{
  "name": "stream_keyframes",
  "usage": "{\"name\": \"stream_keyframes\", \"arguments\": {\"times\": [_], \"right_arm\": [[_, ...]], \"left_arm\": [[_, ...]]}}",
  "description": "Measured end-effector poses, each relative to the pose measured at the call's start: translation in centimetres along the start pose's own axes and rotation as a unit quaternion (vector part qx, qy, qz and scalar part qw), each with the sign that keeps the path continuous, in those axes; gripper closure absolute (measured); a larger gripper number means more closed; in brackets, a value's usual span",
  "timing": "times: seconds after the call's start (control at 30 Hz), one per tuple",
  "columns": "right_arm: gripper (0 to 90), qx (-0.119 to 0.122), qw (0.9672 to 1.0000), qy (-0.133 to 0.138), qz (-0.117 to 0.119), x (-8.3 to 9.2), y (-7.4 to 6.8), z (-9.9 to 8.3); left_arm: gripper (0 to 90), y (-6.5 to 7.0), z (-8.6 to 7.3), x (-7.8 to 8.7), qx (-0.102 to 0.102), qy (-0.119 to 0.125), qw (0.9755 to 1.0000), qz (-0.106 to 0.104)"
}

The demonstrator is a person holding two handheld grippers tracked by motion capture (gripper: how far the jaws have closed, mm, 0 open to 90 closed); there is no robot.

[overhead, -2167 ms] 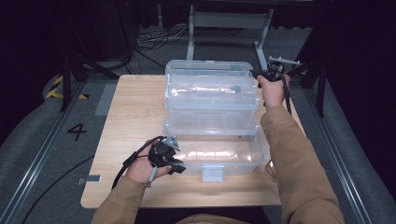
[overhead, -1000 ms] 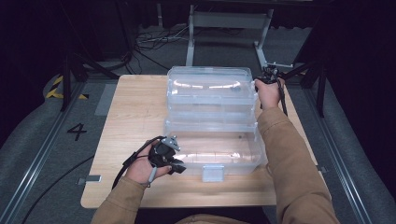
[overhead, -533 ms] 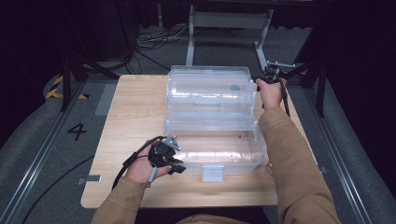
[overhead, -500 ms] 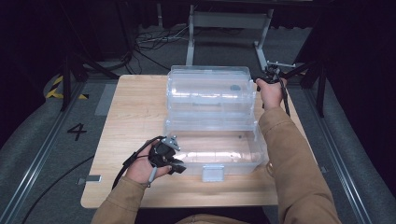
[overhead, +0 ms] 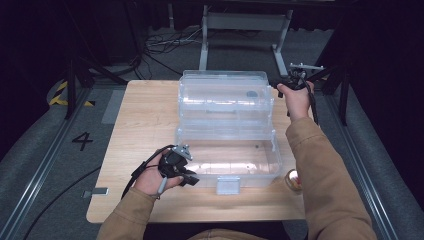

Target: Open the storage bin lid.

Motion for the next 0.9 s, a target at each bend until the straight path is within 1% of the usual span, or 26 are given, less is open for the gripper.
{"name": "stream_keyframes", "arguments": {"times": [0.03, 0.1, 0.17, 0.2, 0.3, 0.33, 0.37, 0.4, 0.43, 0.47, 0.5, 0.53, 0.57, 0.6, 0.67, 0.7, 0.73, 0.8, 0.87, 0.9], "right_arm": [[56.9, 0.006, 1.0, -0.002, 0.006, 0.5, -0.3, 0.2], [56.7, 0.018, 0.9995, 0.02, 0.014, 1.4, -0.8, 0.4], [56.0, 0.027, 0.9991, 0.024, 0.021, 2.4, -1.2, 0.5], [55.8, 0.03, 0.999, 0.025, 0.023, 2.9, -1.3, 0.5], [51.1, 0.047, 0.9986, 0.003, 0.022, 4.2, -1.6, 0.2], [51.7, 0.049, 0.9985, -0.008, 0.025, 4.7, -1.8, 0.1], [52.0, 0.056, 0.998, -0.011, 0.025, 5.1, -1.9, 0.1], [52.0, 0.066, 0.9974, -0.011, 0.025, 5.6, -2.1, 0.1], [51.9, 0.076, 0.9968, -0.001, 0.023, 6.1, -2.3, 0.2], [51.9, 0.076, 0.9968, -0.001, 0.023, 6.1, -2.3, 0.2], [51.6, 0.079, 0.9966, 0.004, 0.024, 6.6, -2.5, 0.2], [50.7, 0.084, 0.9959, 0.011, 0.033, 7.8, -3.0, 0.2], [50.7, 0.084, 0.9959, 0.011, 0.033, 7.8, -3.0, 0.2], [50.1, 0.086, 0.9955, 0.014, 0.035, 8.2, -3.1, 0.1], [48.6, 0.096, 0.9947, 0.011, 0.034, 9.3, -3.5, 0.0], [48.5, 0.102, 0.9936, 0.025, 0.04, 10.7, -4.0, -0.2], [48.5, 0.102, 0.9936, 0.025, 0.04, 10.7, -4.0, -0.2], [48.1, 0.111, 0.9926, 0.027, 0.042, 12.1, -4.2, -0.6], [47.5, 0.114, 0.992, 0.033, 0.042, 13.3, -4.4, -1.1], [47.5, 0.117, 0.9918, 0.03, 0.042, 13.8, -4.4, -1.5]], "left_arm": [[73.1, -0.1, 0.0, 0.1, -0.001, 0.003, 1.0, -0.003], [69.7, -0.1, 0.2, 0.4, -0.002, 0.005, 1.0, -0.005], [67.8, 0.1, 0.4, 1.0, -0.006, 0.017, 0.9997, -0.013], [67.5, 0.1, 0.6, 1.3, -0.005, 0.025, 0.9996, -0.015], [65.7, 0.0, 0.8, 2.5, -0.006, 0.04, 0.9991, -0.008], [65.6, -0.1, 0.8, 2.8, -0.007, 0.045, 0.9989, -0.006], [65.5, -0.2, 0.8, 3.2, -0.005, 0.049, 0.9988, -0.004], [65.4, -0.3, 0.9, 3.4, -0.002, 0.054, 0.9986, -0.003], [65.3, -0.4, 0.9, 3.7, -0.002, 0.055, 0.9985, 0.0], [65.1, -0.4, 0.9, 3.7, -0.002, 0.055, 0.9985, 0.0], [65.1, -0.5, 0.9, 4.0, 0.0, 0.058, 0.9983, 0.004], [64.7, -0.6, 0.9, 4.2, 0.003, 0.062, 0.9981, 0.007], [64.7, -0.7, 0.9, 4.4, 0.006, 0.063, 0.9979, 0.01], [64.6, -0.9, 0.9, 4.6, 0.007, 0.066, 0.9977, 0.009], [64.2, -1.1, 0.9, 5.0, 0.016, 0.071, 0.9973, 0.013], [63.8, -1.3, 0.9, 5.1, 0.018, 0.072, 0.9971, 0.014], [63.8, -1.4, 0.9, 5.2, 0.022, 0.074, 0.9969, 0.016], [63.4, -1.5, 0.9, 5.4, 0.022, 0.076, 0.9967, 0.019], [63.1, -1.7, 0.9, 5.7, 0.023, 0.08, 0.9963, 0.021], [63.0, -1.7, 0.9, 5.8, 0.024, 0.081, 0.9962, 0.02]]}}
Point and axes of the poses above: each handheld gripper's, and its own axes: x roughly backward along the jaws, z roughly out of its top, y roughly to its right, the point moved 6 cm from there along -x, roughly forward along the jaws, and after that the axes turned 5 degrees about y, right-handed, at the moved point
